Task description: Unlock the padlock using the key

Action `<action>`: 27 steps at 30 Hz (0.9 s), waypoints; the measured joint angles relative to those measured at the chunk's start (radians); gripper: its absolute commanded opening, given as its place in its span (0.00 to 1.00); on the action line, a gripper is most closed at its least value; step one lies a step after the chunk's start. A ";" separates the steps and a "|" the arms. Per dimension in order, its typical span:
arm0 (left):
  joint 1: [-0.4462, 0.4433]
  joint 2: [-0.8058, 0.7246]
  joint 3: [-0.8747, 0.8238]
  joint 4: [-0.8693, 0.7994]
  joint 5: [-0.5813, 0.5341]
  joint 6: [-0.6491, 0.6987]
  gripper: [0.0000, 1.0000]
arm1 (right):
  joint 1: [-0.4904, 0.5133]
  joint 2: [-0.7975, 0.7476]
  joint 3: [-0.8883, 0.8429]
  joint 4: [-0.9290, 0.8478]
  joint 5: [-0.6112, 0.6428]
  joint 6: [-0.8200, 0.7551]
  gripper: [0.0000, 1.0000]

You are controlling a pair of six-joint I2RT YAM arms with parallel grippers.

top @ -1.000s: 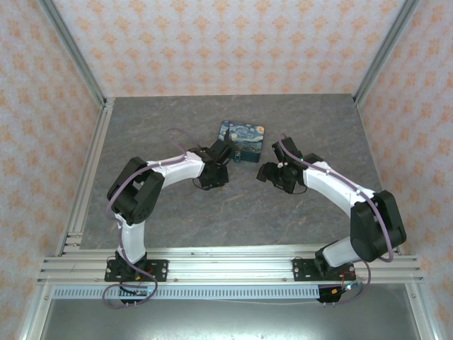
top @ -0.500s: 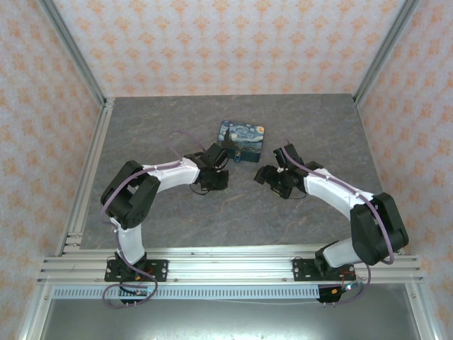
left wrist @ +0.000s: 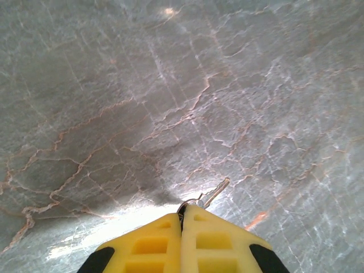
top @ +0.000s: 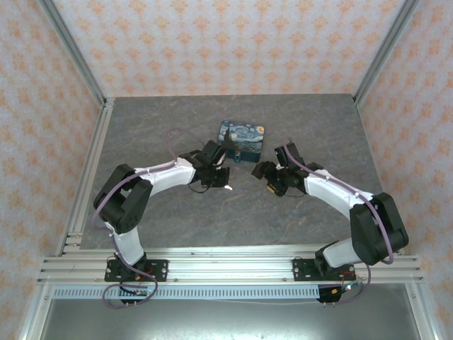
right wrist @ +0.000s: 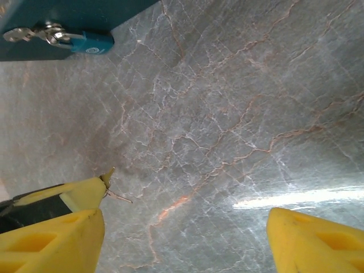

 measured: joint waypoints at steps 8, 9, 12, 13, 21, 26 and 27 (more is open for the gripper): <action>0.028 -0.086 0.005 -0.019 0.055 0.032 0.00 | -0.025 -0.011 -0.006 0.066 -0.072 0.029 0.61; 0.035 -0.103 0.011 -0.028 0.064 0.035 0.00 | -0.027 -0.019 0.000 0.066 -0.080 0.029 0.59; 0.055 -0.153 0.032 -0.050 0.089 0.045 0.00 | -0.029 -0.044 0.043 0.066 -0.107 0.025 0.55; 0.063 -0.168 0.040 -0.056 0.096 0.050 0.00 | -0.029 -0.053 0.061 0.067 -0.117 0.022 0.53; 0.099 -0.291 0.146 -0.128 0.172 0.084 0.00 | -0.029 -0.160 0.172 0.117 -0.214 -0.001 0.48; 0.099 -0.338 0.184 -0.147 0.206 0.086 0.00 | -0.020 -0.186 0.272 0.085 -0.249 -0.038 0.47; 0.099 -0.345 0.187 -0.150 0.214 0.085 0.00 | -0.013 -0.186 0.289 0.080 -0.254 -0.043 0.47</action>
